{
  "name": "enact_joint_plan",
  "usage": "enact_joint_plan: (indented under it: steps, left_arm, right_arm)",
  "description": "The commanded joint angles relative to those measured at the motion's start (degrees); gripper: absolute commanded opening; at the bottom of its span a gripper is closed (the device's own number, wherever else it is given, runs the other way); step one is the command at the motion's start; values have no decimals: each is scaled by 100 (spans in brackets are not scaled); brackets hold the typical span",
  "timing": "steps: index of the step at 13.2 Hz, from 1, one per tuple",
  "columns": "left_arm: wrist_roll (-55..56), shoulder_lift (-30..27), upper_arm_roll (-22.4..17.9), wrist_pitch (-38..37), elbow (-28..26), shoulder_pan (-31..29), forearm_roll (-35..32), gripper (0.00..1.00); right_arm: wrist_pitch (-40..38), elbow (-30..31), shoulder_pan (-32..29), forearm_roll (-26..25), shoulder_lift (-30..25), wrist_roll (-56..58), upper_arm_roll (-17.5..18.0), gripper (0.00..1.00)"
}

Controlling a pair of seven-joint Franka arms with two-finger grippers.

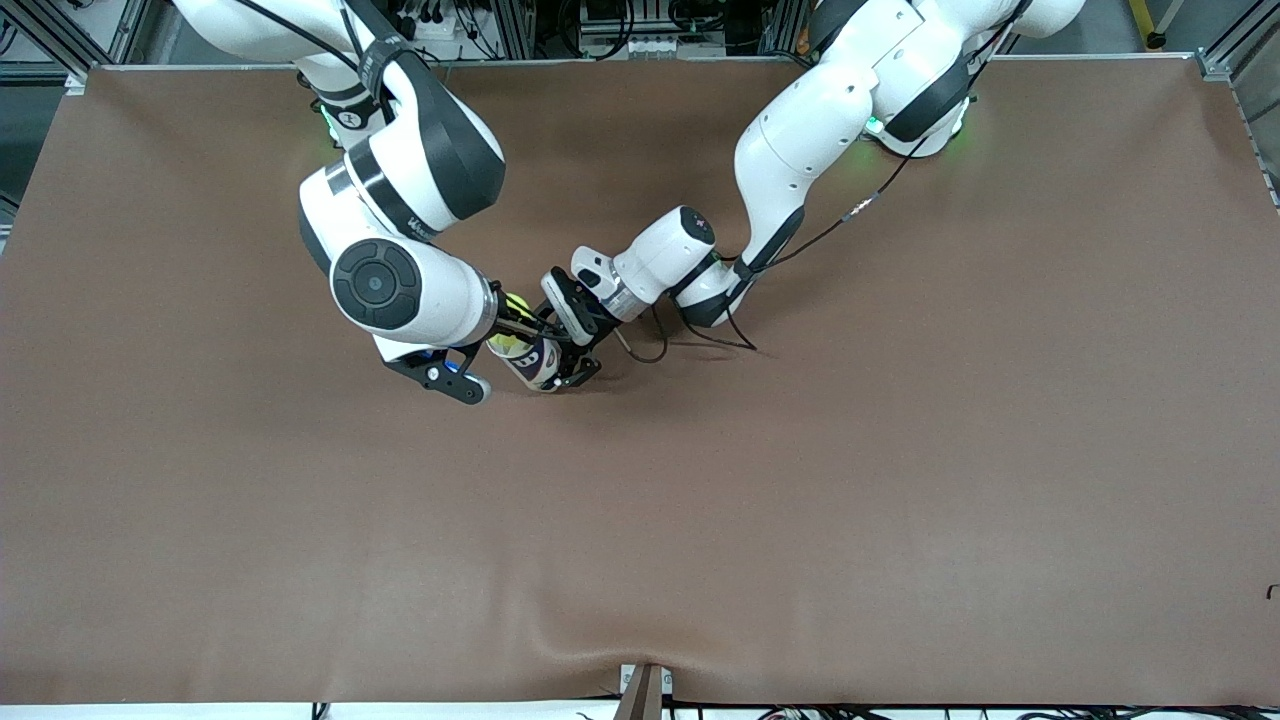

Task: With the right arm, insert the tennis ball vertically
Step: 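Carry the second ball over the can and release it inside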

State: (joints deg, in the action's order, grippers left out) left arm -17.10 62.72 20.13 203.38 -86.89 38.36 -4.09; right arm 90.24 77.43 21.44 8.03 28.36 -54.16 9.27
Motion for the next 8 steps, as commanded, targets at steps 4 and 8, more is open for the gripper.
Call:
enact_joint_plan:
  steps: [4, 8]
  left_arm:
    - [-4, 4, 17, 44, 41, -22, -57, 82]
    - [5, 4, 17, 43, 41, -13, -57, 82]
  right_arm:
    - [142, 18, 62, 50, 134, -147, -83, 40]
    - [117, -17, 27, 76, 161, -235, -74, 100]
